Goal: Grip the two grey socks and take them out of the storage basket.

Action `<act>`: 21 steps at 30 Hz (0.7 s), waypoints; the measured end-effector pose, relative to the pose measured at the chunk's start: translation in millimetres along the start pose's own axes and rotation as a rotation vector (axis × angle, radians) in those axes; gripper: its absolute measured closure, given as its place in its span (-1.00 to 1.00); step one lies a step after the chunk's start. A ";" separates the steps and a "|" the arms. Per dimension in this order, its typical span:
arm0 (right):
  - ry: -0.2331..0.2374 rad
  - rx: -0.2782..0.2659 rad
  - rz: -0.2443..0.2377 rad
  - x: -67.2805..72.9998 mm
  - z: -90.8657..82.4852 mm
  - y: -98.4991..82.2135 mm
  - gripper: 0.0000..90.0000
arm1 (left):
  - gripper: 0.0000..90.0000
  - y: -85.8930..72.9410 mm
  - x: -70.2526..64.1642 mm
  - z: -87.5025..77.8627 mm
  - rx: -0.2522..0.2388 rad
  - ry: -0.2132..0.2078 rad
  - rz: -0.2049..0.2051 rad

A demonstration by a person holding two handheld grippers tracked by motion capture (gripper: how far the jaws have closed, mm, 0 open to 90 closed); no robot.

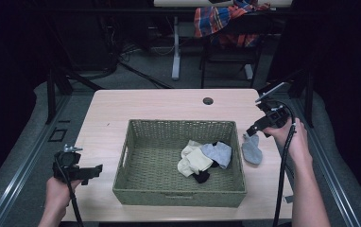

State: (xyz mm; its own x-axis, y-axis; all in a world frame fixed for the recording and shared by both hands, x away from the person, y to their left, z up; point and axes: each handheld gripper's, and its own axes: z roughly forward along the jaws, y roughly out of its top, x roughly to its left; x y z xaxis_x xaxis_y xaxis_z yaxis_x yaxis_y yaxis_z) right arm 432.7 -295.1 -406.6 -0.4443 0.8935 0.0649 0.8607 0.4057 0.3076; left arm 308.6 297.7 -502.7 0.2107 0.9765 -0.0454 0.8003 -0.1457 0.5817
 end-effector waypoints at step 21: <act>0.069 -0.028 -0.236 81.8 -3.1 20.5 -0.98 | -0.98 -0.1 0.3 0.0 -0.004 -0.003 -0.003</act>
State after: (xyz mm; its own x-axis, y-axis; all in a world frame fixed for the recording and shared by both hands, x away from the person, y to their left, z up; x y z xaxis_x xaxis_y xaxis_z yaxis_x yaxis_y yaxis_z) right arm 413.2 -214.4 -392.0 -0.6491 0.7589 0.0520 0.7240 0.5955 0.3481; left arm 308.6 297.9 -502.7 0.2100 0.9764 -0.0500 0.7989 -0.1418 0.5845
